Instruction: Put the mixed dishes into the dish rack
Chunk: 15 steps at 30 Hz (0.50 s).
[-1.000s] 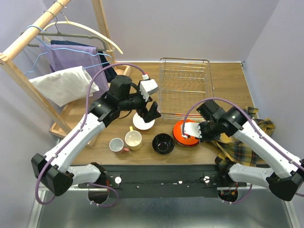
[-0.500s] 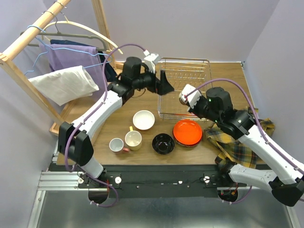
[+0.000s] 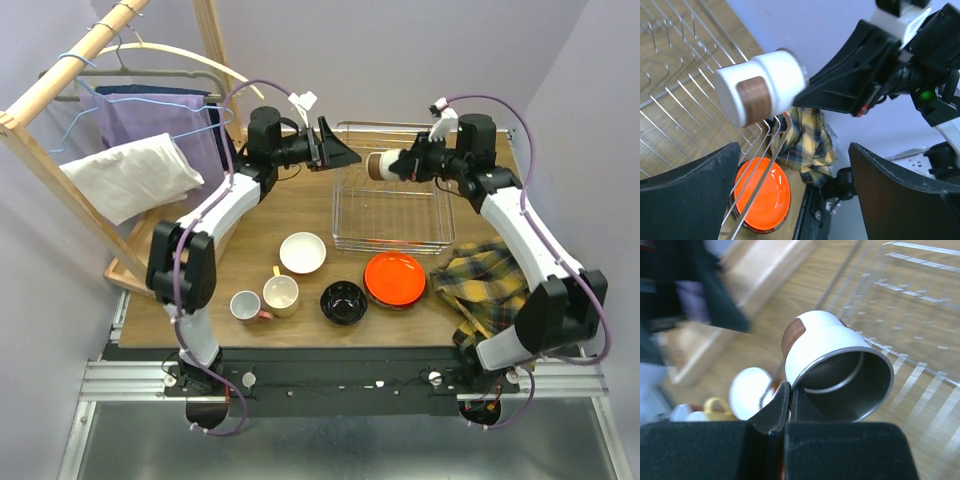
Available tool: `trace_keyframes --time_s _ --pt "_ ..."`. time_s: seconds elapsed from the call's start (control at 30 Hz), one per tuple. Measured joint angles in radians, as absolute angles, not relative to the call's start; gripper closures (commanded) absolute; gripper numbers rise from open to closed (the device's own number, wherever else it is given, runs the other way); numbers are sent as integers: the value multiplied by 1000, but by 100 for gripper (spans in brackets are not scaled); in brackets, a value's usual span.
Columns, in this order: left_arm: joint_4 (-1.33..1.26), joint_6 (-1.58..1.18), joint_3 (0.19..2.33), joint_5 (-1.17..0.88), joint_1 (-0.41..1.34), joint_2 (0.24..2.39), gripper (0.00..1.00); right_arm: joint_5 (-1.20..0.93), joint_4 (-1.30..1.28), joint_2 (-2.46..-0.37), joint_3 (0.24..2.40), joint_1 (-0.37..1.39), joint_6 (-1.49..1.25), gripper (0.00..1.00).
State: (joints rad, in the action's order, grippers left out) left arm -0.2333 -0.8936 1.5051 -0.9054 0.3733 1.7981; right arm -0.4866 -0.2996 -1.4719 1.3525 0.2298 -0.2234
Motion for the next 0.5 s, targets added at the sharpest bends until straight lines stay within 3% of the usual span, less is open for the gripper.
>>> trace_keyframes --time_s 0.23,0.5 --pt "-402 -1123 1494 -985 362 1993 1 -794 -233 -1576 1385 206 -388 99" --pt "-540 -1252 1493 -1022 366 2008 5 -925 -154 -1591 1379 194 -476 99"
